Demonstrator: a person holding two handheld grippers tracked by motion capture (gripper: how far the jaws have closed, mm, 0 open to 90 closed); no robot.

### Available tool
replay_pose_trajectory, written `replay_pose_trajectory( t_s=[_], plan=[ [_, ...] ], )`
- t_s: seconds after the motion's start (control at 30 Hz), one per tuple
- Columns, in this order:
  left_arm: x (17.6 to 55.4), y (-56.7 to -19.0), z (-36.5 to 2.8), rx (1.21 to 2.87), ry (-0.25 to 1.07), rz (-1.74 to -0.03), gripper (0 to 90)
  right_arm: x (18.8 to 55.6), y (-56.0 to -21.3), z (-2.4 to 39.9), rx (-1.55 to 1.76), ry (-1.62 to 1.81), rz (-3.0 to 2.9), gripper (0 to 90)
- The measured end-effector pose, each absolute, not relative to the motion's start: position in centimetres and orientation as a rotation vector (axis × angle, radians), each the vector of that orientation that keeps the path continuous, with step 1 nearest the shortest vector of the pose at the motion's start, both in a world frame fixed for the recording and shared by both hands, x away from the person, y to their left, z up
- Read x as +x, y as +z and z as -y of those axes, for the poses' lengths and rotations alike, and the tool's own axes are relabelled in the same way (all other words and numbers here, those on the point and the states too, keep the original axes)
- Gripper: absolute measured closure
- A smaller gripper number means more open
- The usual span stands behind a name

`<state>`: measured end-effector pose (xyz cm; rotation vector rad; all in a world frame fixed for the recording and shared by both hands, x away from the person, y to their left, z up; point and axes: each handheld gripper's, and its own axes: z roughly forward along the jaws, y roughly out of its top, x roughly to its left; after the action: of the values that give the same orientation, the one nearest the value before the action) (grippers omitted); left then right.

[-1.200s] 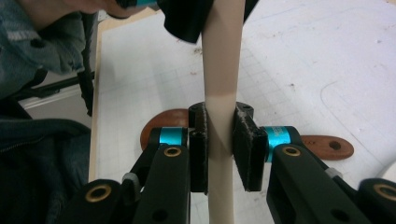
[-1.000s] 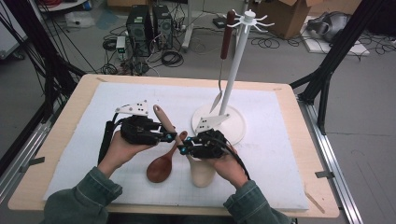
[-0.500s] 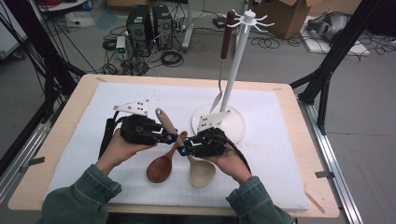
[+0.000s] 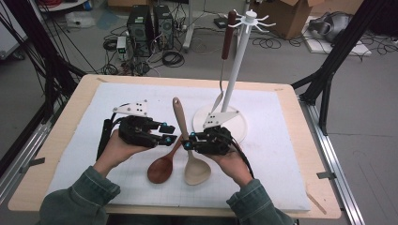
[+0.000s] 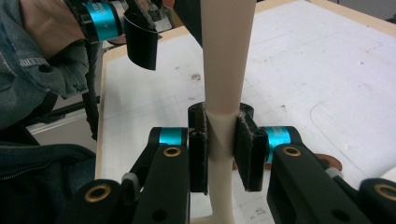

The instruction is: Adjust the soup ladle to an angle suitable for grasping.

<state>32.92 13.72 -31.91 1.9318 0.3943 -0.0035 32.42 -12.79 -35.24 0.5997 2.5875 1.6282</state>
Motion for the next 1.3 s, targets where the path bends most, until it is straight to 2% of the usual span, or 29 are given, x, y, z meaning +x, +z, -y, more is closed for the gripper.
replay_pose_trajectory(
  t_s=[0.23,0.3,0.4,0.57,0.77,0.9,1.13,1.3],
  plan=[
    [33.2,-31.5,-13.0,1.906,0.024,-0.413,59.1,32.3,-35.5,12.1,0.61,1.646,-2.559,76.6],
    [33.2,-31.2,-12.9,1.903,0.035,-0.419,61.1,32.2,-35.6,11.9,0.601,1.652,-2.567,76.5],
    [33.4,-31.1,-12.9,1.891,0.028,-0.407,72.4,32.2,-35.6,11.9,0.601,1.657,-2.575,76.3],
    [33.6,-30.8,-12.9,1.889,-0.04,-0.36,74.7,32.5,-35.5,12.3,0.524,1.728,-2.615,71.0],
    [33.8,-30.4,-12.8,1.887,-0.065,-0.322,75.5,32.8,-35.5,12.6,0.505,1.78,-2.627,75.9],
    [33.7,-30.2,-13.0,1.881,-0.03,-0.338,73.8,32.7,-35.3,12.7,0.49,1.795,-2.591,77.5],
    [33.3,-30.2,-13.4,1.907,0.043,-0.366,63.1,32.6,-35.0,13.3,0.57,1.757,-2.527,77.9],
    [33.1,-30.5,-14.2,1.909,0.066,-0.391,59.2,32.7,-34.9,13.8,0.613,1.738,-2.494,78.0]
  ],
)
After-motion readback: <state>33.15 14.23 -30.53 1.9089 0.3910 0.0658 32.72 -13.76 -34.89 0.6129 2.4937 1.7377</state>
